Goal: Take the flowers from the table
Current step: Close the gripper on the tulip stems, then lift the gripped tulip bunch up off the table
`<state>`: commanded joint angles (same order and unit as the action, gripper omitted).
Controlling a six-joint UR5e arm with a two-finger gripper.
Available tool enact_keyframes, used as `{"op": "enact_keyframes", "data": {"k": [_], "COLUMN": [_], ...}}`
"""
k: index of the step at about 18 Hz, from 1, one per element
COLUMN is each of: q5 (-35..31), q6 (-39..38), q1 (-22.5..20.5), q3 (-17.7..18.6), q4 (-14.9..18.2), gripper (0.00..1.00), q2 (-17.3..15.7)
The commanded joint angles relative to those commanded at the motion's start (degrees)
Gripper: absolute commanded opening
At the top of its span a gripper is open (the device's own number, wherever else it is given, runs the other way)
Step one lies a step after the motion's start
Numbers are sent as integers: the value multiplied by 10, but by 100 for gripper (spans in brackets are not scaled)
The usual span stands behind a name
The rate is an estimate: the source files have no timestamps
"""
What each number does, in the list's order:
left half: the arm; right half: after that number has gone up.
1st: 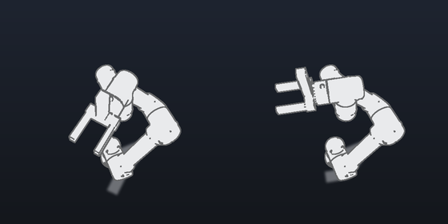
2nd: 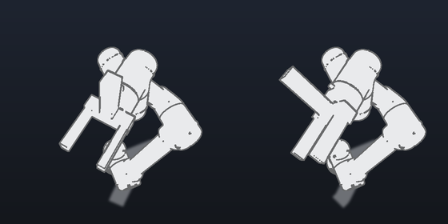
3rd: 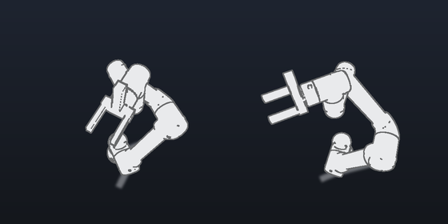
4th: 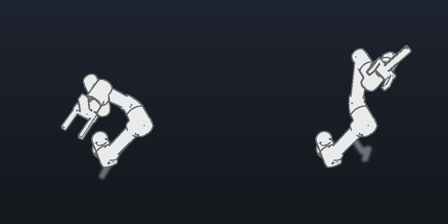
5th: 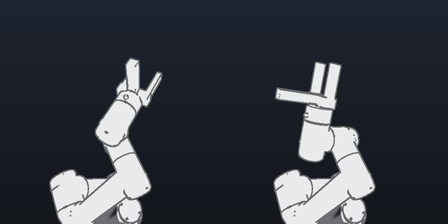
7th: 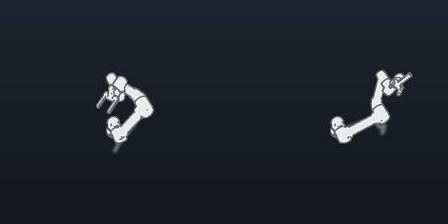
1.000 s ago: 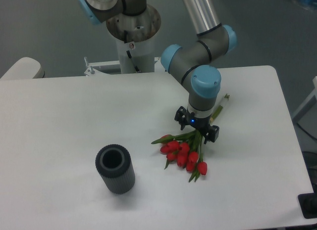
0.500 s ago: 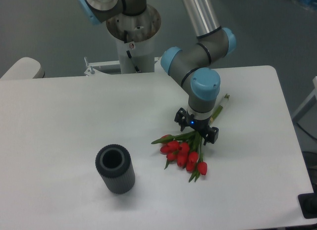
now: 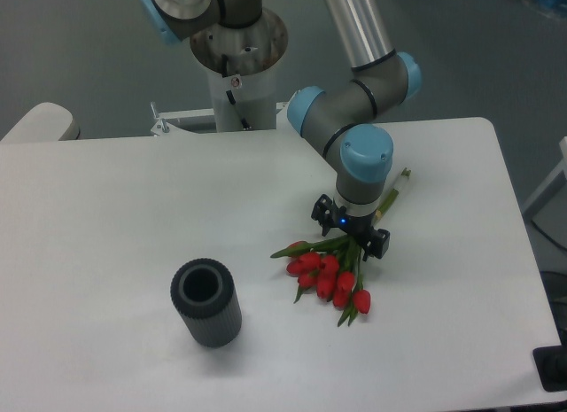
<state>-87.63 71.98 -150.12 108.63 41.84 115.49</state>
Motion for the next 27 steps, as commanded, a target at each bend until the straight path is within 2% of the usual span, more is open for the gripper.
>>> {"op": "enact_keyframes", "data": {"k": [3,5,8,20,25,27], "q5": [0,0,1,2,5,35], "q6": [0,0,1,3,-1,-7], "q1": [0,1,0,0,5,8], "q3": [-1,-1,-4,-18,-59,-80], "q4": [0,-1,0,1,14,16], "gripper": [59,47,36,32,32,32], "q2": [0,0,0,-8,-32,-38]}}
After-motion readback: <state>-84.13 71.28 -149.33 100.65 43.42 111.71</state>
